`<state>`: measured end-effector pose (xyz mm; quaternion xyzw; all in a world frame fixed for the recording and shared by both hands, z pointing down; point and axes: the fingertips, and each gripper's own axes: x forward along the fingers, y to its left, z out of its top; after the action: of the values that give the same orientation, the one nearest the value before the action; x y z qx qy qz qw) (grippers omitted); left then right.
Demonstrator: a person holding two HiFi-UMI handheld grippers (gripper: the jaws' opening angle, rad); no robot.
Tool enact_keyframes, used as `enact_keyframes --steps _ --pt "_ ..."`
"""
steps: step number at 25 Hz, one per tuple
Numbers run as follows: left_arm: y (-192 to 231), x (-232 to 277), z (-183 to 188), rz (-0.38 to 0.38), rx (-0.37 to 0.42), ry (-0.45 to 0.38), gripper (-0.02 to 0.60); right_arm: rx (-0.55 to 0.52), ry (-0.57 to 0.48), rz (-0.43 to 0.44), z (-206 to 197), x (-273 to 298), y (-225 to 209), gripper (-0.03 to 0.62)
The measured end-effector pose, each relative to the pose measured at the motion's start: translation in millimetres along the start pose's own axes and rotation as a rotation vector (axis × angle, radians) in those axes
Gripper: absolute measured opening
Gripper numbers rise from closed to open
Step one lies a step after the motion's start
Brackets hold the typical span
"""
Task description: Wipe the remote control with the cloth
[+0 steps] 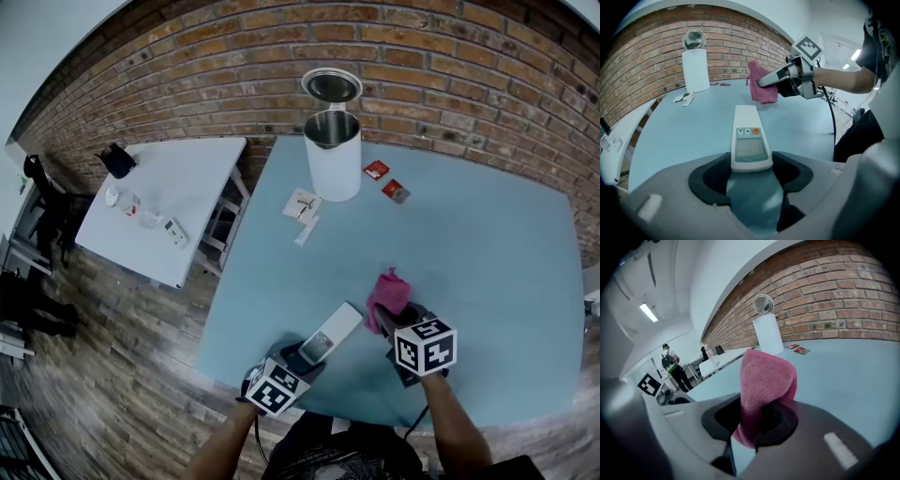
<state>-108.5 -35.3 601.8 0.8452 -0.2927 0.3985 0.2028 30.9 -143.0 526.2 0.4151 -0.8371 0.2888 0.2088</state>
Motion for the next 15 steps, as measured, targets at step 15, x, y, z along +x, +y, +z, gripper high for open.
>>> enact_keyframes --steps 15 --pt "-3 -1 2 -0.036 0.038 0.042 0.276 -0.164 0.164 0.01 -9 44 -6 0.074"
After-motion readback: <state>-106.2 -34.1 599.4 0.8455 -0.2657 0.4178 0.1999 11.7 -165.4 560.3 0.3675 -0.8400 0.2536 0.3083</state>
